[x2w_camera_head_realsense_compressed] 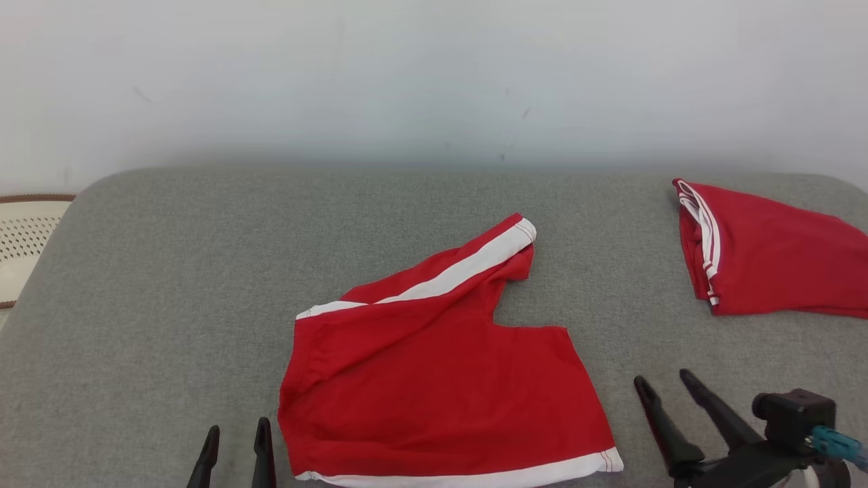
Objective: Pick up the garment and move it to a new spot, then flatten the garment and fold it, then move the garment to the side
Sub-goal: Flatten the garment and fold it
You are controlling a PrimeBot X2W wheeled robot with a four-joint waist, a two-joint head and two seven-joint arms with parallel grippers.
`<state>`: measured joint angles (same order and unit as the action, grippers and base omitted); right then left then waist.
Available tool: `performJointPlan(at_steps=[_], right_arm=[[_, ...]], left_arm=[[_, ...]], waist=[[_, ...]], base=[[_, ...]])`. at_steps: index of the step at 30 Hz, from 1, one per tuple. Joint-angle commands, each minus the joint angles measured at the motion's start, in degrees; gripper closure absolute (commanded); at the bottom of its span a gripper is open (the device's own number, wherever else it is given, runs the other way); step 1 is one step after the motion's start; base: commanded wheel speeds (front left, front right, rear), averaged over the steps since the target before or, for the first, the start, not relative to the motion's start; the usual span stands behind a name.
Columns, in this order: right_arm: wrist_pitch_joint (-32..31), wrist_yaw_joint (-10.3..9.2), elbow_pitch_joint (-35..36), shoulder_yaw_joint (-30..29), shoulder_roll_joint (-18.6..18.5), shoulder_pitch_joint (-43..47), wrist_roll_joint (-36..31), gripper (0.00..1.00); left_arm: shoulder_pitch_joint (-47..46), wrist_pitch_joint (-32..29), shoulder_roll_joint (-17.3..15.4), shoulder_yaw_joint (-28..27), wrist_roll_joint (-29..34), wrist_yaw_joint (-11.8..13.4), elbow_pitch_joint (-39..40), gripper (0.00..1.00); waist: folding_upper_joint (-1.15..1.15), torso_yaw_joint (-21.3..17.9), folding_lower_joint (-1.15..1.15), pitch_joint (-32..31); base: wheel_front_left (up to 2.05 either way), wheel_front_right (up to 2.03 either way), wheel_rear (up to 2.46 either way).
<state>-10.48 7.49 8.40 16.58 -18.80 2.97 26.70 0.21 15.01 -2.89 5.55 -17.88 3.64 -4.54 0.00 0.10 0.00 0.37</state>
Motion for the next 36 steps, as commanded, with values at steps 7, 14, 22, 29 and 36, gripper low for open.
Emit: performJointPlan(at_steps=[7, 14, 22, 29, 36], right_arm=[[8.2, 0.00, -1.1, -6.3, 3.4, -1.1, -6.5, 0.00], [13.6, 0.00, -3.8, -11.9, 7.6, 0.2, -13.3, 0.00], [17.0, 0.00, -7.0, -13.3, 12.2, 1.1, -16.3, 0.00], [19.7, 0.00, -10.2, -11.6, 13.7, -0.3, -17.0, 0.00], [21.3, 0.00, -13.3, -8.9, 14.2, -2.4, -17.0, 0.00]], left_arm=[[1.8, 0.2, 0.0, -1.2, 1.9, 0.1, 1.2, 0.00], [2.3, 0.2, 0.0, -2.1, 3.6, -0.4, 1.8, 0.00], [2.2, 0.2, -0.2, -2.2, 6.3, -0.5, 1.9, 0.00], [1.2, 0.2, -0.2, -3.0, 7.8, -0.2, 1.7, 0.00], [1.1, 0.2, -0.2, -3.7, 8.7, -0.1, 1.3, 0.00]], waist=[[0.00, -0.5, 0.00, -0.8], [0.00, -1.5, 0.00, -1.2], [0.00, -3.4, 0.00, -1.2], [0.00, -4.7, 0.00, -1.2], [0.00, -5.4, 0.00, -1.2]], base=[[0.00, 0.00, 0.00], [0.00, 0.00, 0.00], [0.00, 0.00, 0.00], [0.00, 0.00, 0.00], [0.00, 0.00, 0.00]])
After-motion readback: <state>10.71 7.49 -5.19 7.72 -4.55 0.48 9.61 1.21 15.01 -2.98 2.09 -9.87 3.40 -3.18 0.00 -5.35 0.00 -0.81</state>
